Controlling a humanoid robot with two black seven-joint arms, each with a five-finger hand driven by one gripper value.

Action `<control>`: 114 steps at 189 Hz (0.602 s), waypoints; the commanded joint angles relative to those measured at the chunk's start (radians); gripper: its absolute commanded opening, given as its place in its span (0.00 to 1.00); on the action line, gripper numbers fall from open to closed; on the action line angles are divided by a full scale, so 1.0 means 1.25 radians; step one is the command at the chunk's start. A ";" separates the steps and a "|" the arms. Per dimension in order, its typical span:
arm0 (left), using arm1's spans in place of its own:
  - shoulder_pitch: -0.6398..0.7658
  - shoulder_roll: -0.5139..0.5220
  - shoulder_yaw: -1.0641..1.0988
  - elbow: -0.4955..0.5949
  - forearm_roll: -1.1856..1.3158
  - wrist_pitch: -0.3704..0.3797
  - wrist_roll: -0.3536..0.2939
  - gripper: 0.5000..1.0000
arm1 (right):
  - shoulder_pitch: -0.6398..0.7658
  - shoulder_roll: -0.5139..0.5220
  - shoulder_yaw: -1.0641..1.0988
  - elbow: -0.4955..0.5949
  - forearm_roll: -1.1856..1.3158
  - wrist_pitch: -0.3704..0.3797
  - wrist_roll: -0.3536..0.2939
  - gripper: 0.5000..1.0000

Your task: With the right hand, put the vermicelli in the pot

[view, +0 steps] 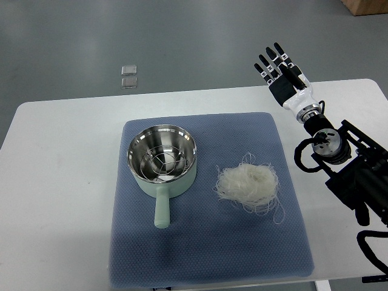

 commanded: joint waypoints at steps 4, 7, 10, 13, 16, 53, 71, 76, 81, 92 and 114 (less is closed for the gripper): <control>0.000 0.000 0.000 0.000 0.000 0.000 0.000 1.00 | 0.000 0.000 0.000 0.000 0.000 0.000 -0.001 0.86; 0.000 0.000 0.000 0.000 0.000 0.000 0.000 1.00 | 0.000 0.000 0.000 0.000 0.000 0.000 -0.001 0.86; 0.000 0.000 0.000 0.000 0.000 0.000 0.000 1.00 | 0.000 0.000 0.000 0.000 0.000 0.000 -0.001 0.86; 0.000 0.000 0.000 0.000 0.000 0.000 0.000 1.00 | 0.000 0.000 0.000 0.000 0.000 0.000 -0.001 0.86; 0.000 0.000 0.000 0.000 0.000 0.000 0.000 1.00 | 0.000 0.000 0.000 0.000 0.000 0.000 -0.001 0.86; 0.000 0.000 -0.001 0.001 -0.001 0.000 0.000 1.00 | 0.004 0.000 0.000 0.000 -0.002 0.000 -0.001 0.86; 0.000 0.000 -0.001 0.000 0.000 0.000 0.000 1.00 | 0.007 0.000 -0.001 0.000 -0.015 0.000 -0.001 0.86; 0.000 0.000 0.000 0.000 0.000 0.000 0.000 1.00 | 0.009 0.000 -0.004 0.000 -0.021 0.000 -0.002 0.86; 0.000 0.000 0.000 0.000 -0.001 0.000 0.000 1.00 | 0.009 0.000 -0.007 0.000 -0.025 0.000 -0.002 0.86; 0.000 0.000 0.000 0.001 0.000 0.000 0.000 1.00 | 0.011 -0.001 -0.015 0.000 -0.034 0.000 -0.003 0.86; 0.000 0.000 -0.001 0.002 -0.001 0.000 0.000 1.00 | 0.015 -0.011 -0.018 0.000 -0.069 0.002 -0.006 0.86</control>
